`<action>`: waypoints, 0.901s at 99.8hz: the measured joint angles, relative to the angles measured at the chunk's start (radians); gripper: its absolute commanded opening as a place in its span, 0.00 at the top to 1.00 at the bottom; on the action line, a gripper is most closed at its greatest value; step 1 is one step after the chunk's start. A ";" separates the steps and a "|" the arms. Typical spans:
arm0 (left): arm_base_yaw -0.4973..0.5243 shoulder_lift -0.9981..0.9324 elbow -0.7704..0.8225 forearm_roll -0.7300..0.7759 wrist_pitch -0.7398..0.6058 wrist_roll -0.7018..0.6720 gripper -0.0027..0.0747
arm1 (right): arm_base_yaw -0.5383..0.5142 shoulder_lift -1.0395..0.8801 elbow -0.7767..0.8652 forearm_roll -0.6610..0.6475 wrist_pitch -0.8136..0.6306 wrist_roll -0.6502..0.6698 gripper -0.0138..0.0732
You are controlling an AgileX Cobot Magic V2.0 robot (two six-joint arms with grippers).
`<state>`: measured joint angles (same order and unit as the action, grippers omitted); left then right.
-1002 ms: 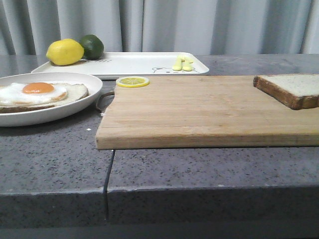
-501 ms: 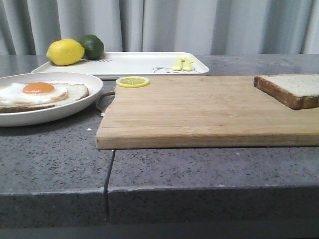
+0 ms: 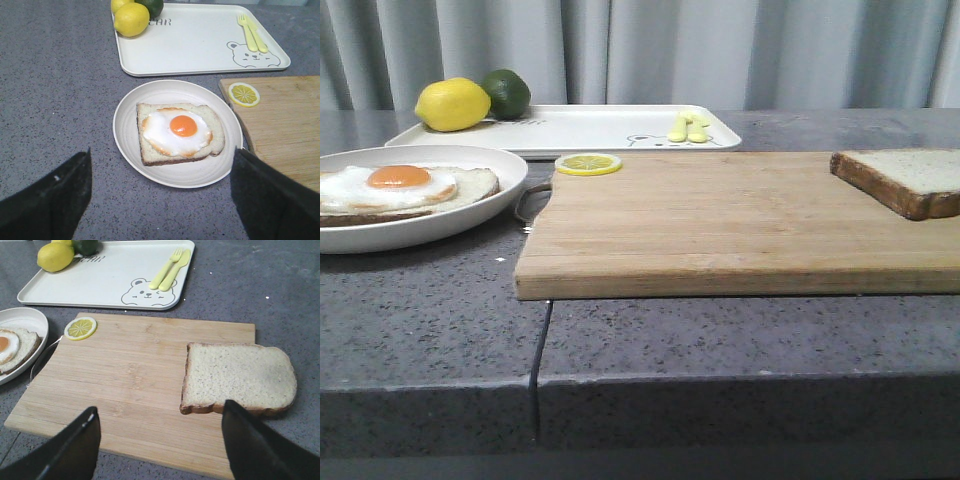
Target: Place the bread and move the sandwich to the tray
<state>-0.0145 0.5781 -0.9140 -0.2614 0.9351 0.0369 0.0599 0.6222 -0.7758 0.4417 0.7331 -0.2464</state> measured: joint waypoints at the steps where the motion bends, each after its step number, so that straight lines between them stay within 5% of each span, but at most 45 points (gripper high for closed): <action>1: 0.000 0.000 0.000 0.000 0.000 0.000 0.27 | -0.010 0.007 0.000 0.006 0.000 -0.005 0.25; 66: 0.000 0.000 0.000 0.000 0.000 0.000 0.27 | -0.507 0.360 0.002 0.496 0.037 -0.416 0.25; 90: 0.000 0.000 0.000 0.000 0.000 0.000 0.27 | -0.541 0.465 0.013 0.629 0.056 -0.487 0.25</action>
<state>-0.0145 0.5781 -0.9140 -0.2614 0.9351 0.0369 -0.4812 1.0868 -0.7625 1.0704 0.7887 -0.7332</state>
